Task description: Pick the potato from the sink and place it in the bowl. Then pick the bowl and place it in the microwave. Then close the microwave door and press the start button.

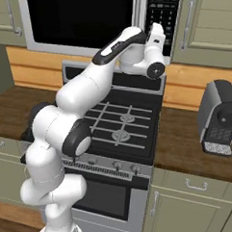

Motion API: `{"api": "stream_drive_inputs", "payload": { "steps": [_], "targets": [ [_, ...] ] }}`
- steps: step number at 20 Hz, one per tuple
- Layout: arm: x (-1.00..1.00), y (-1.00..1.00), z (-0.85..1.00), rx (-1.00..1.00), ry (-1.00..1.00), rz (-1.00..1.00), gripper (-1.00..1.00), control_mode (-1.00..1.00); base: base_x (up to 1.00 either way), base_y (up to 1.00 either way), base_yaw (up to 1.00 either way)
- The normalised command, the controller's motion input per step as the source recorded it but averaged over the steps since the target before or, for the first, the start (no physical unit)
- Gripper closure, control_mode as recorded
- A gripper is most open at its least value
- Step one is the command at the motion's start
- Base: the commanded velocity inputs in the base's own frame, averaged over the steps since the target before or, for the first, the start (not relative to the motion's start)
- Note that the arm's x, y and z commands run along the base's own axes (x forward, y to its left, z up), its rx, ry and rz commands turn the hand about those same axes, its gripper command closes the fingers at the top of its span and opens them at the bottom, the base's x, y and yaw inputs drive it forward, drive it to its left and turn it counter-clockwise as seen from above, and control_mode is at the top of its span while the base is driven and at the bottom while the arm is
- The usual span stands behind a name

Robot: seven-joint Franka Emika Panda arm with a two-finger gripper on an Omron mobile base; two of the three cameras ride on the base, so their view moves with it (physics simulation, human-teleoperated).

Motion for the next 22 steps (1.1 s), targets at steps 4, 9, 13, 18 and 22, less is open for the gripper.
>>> {"api": "stream_drive_inputs", "payload": {
  "steps": [4, 9, 13, 18, 22],
  "targets": [
    [0.11, -0.41, 0.0, 0.04, -0.09, 0.0, 1.0, -1.0, 0.0, 0.0, 0.0],
    [0.54, -0.04, -0.09, 0.0, -0.04, 0.0, 1.0, -1.0, 0.0, 0.0, 0.0],
    [0.65, 0.0, -0.02, 0.0, 0.0, 0.0, 1.0, -1.0, 0.0, 0.0, 0.0],
    [0.12, 0.25, -0.09, 0.0, -0.03, 0.0, 1.0, -1.0, 0.0, 0.0, 0.0],
    [-0.58, 0.42, -0.11, 0.0, -0.04, 0.01, 1.0, -1.0, 0.0, 0.0, 0.0]
  ]
}}
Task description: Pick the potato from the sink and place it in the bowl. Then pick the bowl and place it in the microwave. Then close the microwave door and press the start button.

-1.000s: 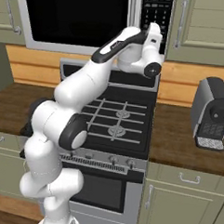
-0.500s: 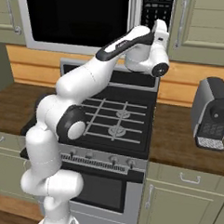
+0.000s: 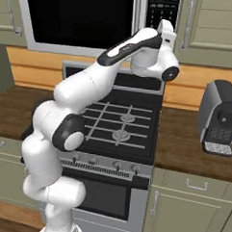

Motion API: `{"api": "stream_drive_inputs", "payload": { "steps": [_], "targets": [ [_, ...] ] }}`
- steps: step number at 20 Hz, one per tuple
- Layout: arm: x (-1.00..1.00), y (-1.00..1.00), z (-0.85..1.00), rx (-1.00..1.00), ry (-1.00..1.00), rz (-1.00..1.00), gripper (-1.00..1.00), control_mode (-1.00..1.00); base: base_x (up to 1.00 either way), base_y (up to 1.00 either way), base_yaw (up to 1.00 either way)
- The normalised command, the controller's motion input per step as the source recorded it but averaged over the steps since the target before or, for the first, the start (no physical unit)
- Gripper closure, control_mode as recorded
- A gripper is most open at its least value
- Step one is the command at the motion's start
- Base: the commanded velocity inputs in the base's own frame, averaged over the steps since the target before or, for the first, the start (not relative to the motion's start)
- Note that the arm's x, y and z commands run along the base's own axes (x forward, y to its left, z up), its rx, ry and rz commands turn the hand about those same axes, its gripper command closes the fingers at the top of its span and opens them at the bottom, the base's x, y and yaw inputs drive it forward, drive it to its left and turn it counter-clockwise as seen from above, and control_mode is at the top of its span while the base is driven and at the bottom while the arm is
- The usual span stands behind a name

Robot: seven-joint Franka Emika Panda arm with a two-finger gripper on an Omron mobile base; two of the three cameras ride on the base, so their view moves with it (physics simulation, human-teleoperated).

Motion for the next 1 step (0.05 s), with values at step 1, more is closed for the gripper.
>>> {"api": "stream_drive_inputs", "payload": {
  "steps": [1],
  "targets": [
    [-0.8, 0.4, -0.1, 0.01, -0.03, 0.05, 1.0, -1.0, 0.0, 0.0, 0.0]
  ]
}}
